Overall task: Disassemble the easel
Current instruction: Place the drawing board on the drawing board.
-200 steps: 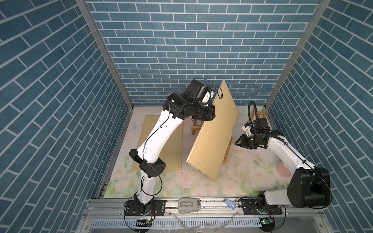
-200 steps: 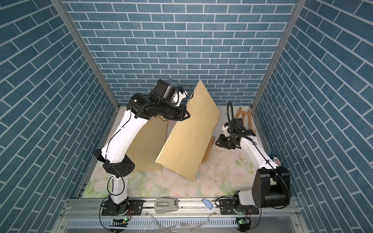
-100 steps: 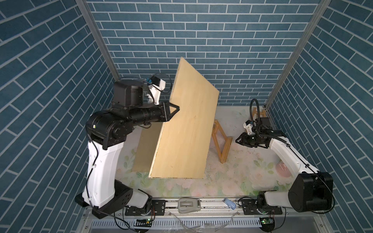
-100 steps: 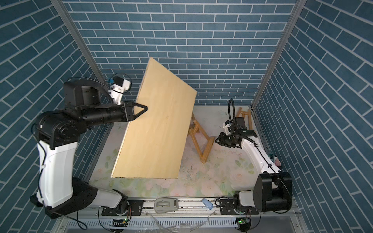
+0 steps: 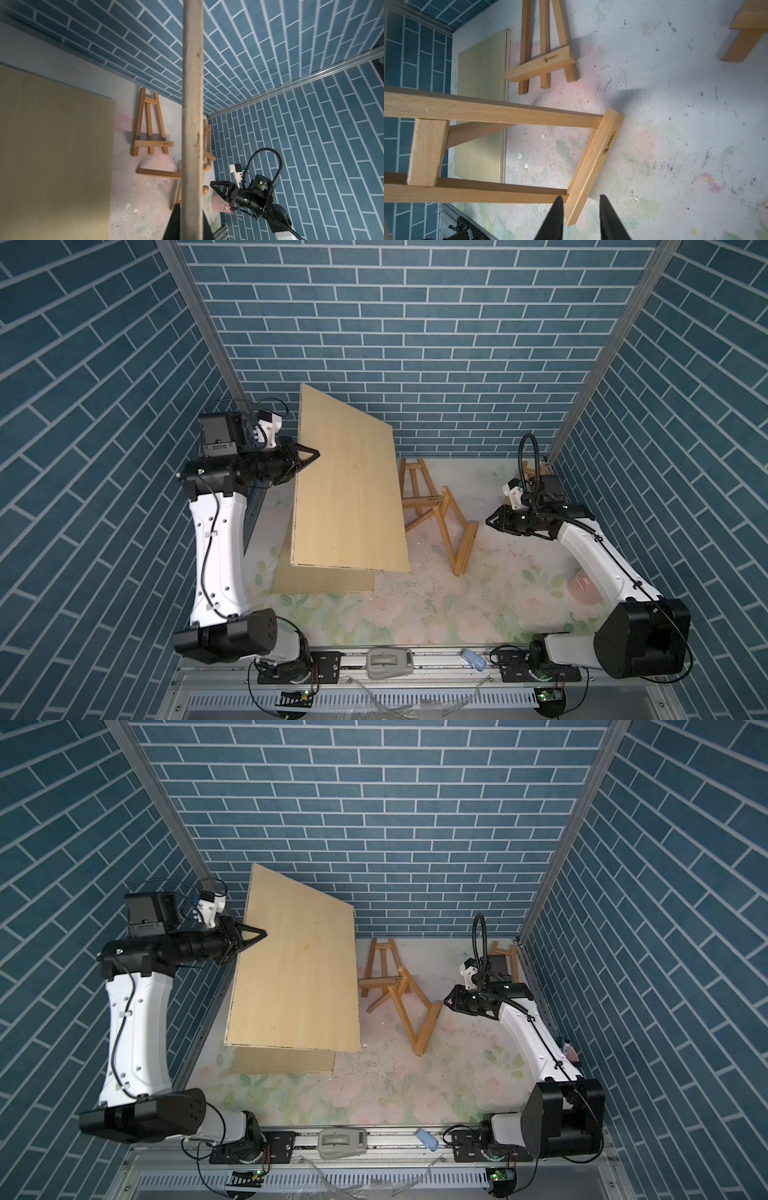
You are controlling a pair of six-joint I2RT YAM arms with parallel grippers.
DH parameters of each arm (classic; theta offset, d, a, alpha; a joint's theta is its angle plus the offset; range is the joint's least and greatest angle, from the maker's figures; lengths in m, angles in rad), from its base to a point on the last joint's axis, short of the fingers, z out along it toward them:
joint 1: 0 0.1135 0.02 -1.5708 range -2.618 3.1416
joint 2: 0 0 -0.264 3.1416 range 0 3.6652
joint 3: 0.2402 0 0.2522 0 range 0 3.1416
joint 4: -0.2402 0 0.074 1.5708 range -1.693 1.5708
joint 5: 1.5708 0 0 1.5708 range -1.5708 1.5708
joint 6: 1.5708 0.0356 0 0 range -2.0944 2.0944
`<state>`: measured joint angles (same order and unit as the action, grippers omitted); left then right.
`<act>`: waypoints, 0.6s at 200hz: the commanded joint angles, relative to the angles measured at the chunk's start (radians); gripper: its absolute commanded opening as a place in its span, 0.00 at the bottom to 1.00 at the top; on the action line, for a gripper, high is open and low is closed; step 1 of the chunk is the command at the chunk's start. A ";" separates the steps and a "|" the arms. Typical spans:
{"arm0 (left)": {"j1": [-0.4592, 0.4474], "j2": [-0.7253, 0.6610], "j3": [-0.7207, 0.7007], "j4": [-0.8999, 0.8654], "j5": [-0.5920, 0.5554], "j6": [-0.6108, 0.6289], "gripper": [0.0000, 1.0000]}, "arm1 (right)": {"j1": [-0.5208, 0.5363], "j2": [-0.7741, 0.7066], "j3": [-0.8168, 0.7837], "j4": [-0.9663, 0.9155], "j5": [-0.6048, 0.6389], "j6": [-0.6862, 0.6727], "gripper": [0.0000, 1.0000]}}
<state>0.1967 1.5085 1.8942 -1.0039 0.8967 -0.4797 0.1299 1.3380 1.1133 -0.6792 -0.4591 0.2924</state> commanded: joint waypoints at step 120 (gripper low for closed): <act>0.149 0.312 -0.100 0.051 0.230 0.471 0.00 | 0.061 0.012 0.064 -0.026 0.045 0.091 0.27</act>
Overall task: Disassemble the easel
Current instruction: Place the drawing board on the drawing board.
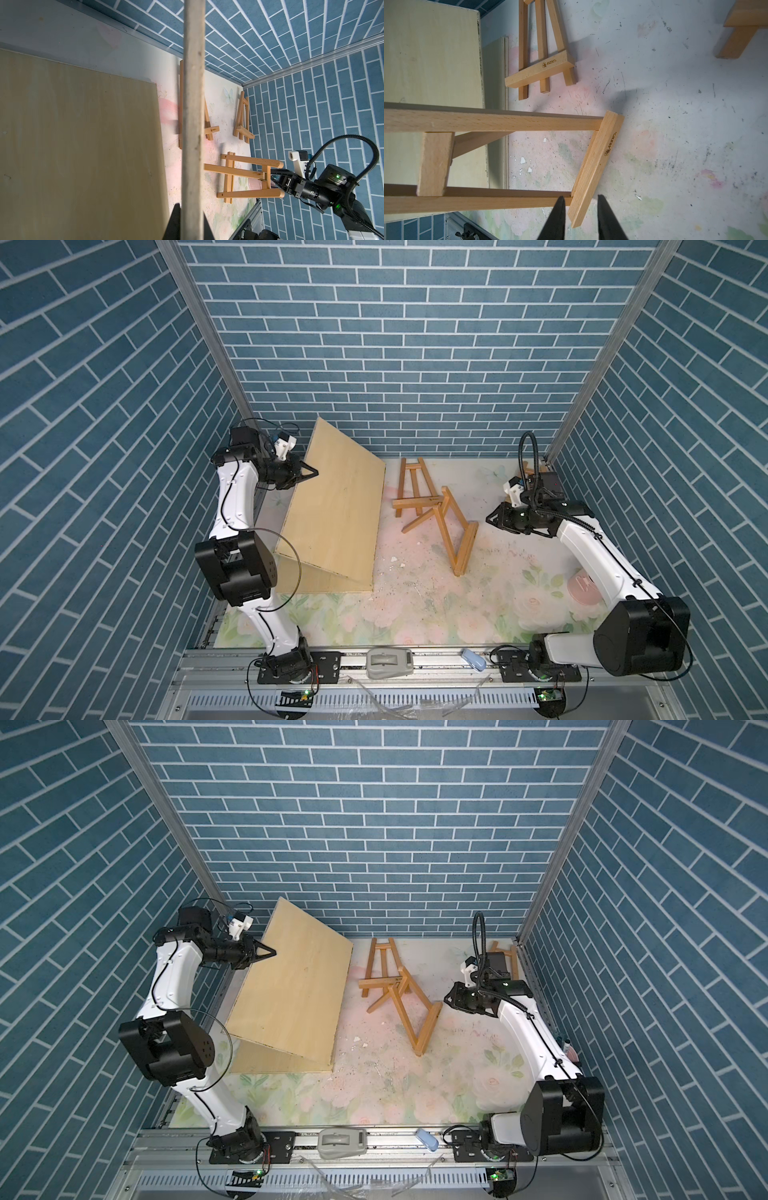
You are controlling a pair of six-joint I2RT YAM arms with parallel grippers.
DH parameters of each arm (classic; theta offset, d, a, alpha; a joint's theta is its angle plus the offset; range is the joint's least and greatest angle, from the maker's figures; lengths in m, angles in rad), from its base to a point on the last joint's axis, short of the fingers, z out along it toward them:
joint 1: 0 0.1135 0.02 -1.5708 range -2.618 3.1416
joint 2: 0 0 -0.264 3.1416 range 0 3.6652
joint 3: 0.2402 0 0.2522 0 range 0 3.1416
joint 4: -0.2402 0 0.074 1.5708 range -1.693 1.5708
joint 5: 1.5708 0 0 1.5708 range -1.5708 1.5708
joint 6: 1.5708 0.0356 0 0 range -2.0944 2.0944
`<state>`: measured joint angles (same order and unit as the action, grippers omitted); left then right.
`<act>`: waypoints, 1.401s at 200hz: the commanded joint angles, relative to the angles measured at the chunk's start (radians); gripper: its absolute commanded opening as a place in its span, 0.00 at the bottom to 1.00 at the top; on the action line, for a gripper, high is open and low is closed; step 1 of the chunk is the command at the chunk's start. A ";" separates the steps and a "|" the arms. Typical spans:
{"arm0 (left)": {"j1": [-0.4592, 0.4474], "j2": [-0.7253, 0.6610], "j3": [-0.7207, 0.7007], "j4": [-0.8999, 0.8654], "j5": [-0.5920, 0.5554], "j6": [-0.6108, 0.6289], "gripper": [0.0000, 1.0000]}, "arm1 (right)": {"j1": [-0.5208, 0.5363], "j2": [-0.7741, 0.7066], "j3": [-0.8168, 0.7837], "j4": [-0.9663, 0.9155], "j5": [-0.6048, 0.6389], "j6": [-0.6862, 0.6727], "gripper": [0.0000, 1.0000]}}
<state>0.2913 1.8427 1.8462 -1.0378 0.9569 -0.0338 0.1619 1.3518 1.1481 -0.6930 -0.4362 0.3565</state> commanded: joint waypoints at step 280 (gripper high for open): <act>0.208 0.298 -0.119 -0.035 0.279 0.319 0.03 | 0.769 0.368 0.602 -0.108 0.385 -0.080 0.25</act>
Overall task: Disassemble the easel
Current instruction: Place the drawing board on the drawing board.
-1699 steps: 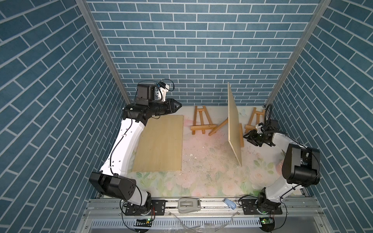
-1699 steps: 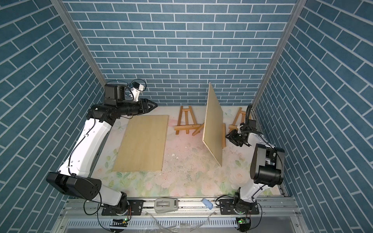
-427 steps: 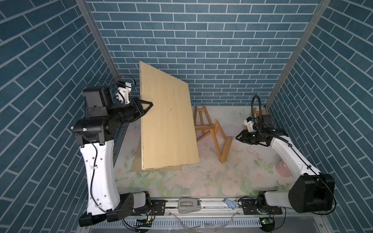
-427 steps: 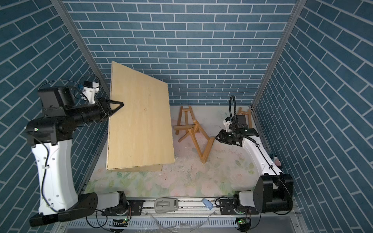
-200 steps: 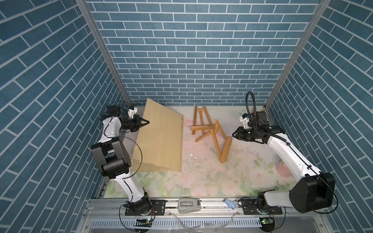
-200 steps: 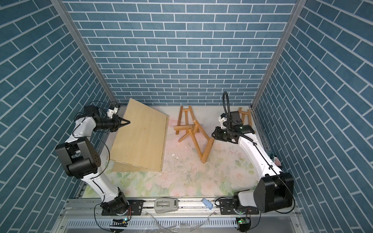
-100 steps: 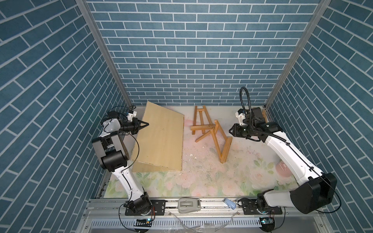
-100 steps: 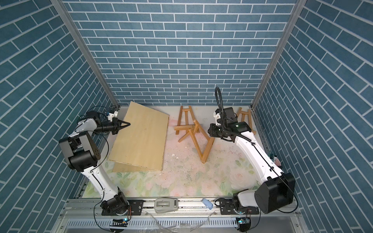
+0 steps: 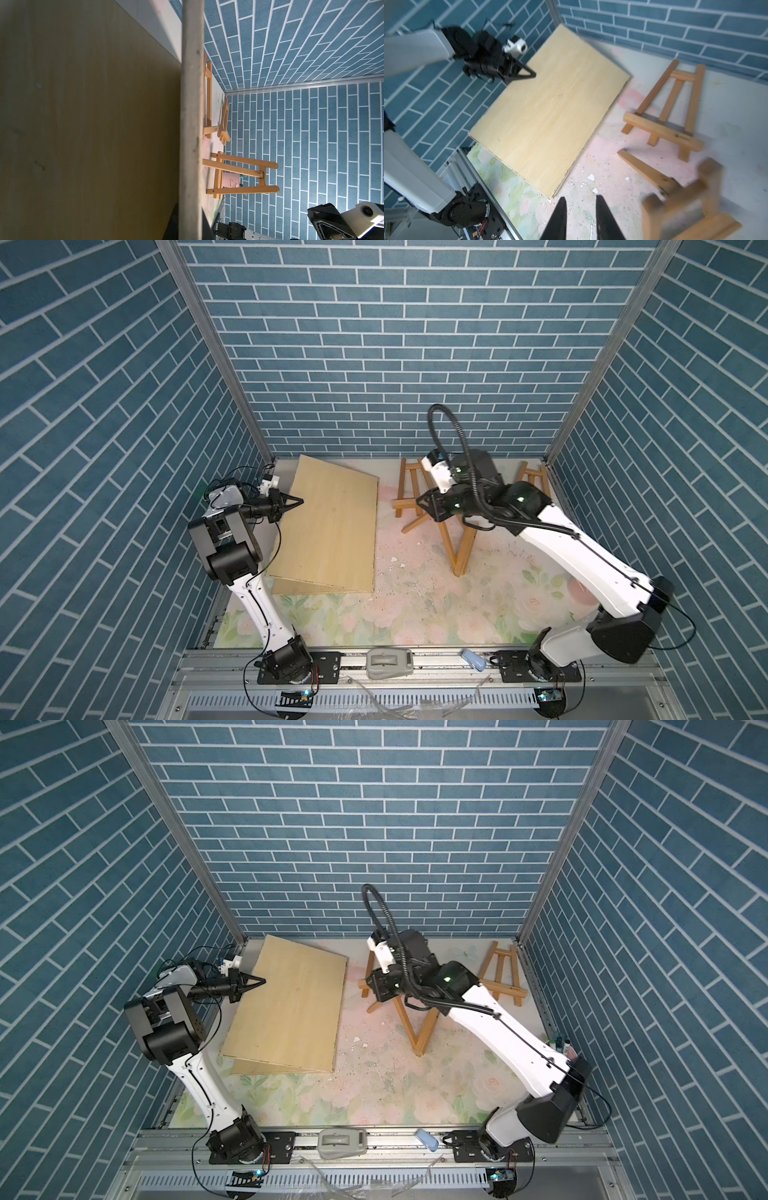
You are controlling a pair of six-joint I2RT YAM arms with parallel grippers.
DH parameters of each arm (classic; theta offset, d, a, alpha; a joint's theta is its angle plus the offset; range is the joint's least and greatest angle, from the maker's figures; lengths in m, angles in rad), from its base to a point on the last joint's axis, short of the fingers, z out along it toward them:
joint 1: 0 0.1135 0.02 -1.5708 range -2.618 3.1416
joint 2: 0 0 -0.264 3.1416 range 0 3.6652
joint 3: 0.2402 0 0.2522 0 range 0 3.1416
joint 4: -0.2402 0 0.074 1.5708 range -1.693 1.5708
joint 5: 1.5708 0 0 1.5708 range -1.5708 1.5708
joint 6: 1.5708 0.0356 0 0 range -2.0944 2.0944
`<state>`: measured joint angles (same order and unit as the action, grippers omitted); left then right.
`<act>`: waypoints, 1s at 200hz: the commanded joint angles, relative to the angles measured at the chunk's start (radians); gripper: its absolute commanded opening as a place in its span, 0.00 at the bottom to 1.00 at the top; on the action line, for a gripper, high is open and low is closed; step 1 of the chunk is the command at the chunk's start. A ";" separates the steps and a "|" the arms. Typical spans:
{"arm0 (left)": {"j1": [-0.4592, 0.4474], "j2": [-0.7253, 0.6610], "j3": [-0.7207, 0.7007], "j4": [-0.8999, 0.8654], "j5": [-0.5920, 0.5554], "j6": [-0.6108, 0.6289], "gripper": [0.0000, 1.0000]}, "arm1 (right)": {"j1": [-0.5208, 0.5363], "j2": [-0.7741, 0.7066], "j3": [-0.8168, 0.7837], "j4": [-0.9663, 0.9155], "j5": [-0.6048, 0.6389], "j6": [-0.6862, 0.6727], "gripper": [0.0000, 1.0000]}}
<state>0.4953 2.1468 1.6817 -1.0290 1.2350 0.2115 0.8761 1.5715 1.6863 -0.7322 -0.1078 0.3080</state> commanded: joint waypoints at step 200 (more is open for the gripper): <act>0.006 0.054 0.082 -0.078 -0.390 0.031 0.30 | 0.071 0.869 0.513 -0.297 0.026 0.016 0.22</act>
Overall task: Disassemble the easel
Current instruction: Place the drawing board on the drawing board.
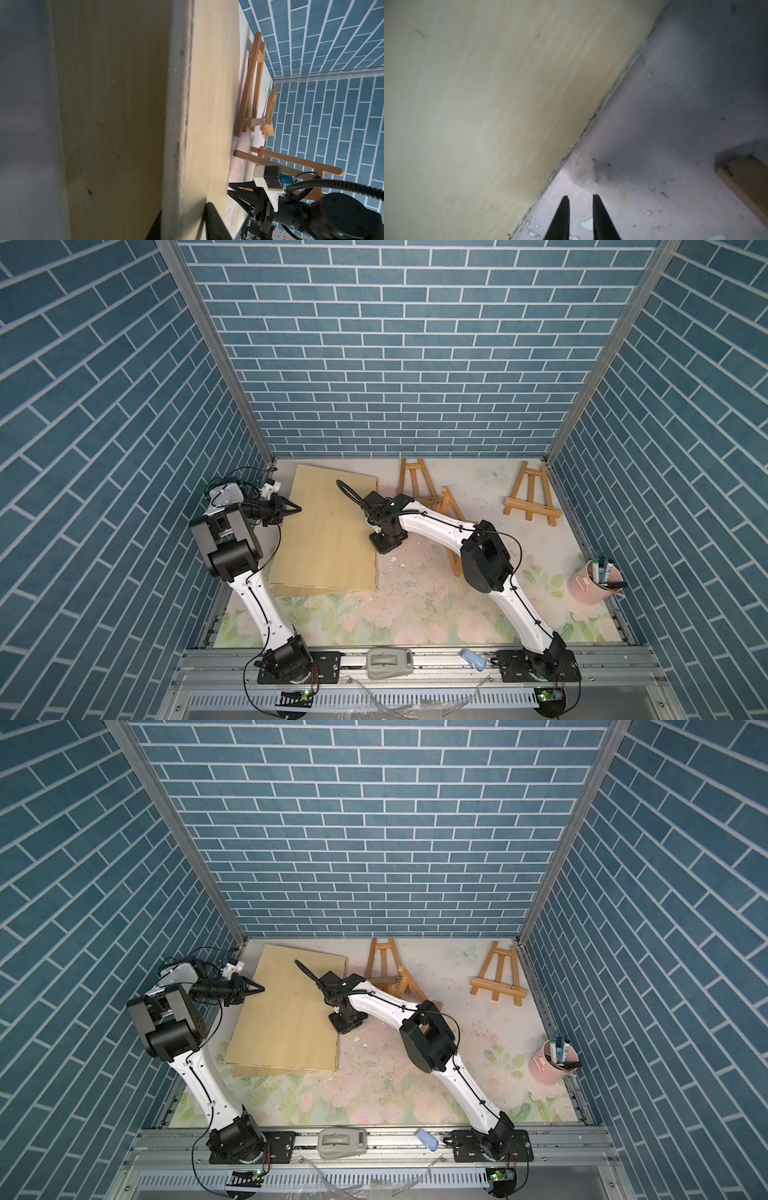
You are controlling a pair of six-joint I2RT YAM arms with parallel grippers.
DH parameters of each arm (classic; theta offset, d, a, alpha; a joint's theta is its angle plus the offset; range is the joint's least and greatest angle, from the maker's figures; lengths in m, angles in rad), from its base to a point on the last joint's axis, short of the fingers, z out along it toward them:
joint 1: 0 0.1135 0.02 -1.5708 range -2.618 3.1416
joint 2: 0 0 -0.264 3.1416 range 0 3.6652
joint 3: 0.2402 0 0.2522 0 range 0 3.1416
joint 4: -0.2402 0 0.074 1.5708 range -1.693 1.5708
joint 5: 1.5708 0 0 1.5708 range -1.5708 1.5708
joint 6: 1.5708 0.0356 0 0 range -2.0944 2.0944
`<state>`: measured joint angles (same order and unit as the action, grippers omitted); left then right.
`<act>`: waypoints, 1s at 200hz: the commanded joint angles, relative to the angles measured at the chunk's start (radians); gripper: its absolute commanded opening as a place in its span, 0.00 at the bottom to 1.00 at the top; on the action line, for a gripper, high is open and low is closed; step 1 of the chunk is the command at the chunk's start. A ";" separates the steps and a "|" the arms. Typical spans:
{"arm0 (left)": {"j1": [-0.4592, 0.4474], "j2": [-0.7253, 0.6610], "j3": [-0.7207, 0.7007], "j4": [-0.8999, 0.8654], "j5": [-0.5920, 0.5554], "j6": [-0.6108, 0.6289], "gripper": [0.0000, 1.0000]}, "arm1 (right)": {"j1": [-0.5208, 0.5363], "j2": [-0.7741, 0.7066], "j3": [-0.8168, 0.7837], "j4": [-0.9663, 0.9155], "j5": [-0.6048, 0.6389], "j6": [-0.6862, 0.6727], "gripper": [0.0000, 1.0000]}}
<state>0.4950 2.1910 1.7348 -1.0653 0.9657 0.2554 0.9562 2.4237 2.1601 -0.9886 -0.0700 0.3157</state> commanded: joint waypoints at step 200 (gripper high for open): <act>0.007 -0.100 0.024 -0.033 -0.445 -0.096 0.55 | -0.023 0.040 0.040 -0.049 -0.055 0.017 0.22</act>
<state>0.4992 2.2116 1.7649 -1.1015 0.5983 0.1928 0.9360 2.4592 2.1838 -0.9962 -0.1345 0.3164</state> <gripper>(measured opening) 0.560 0.220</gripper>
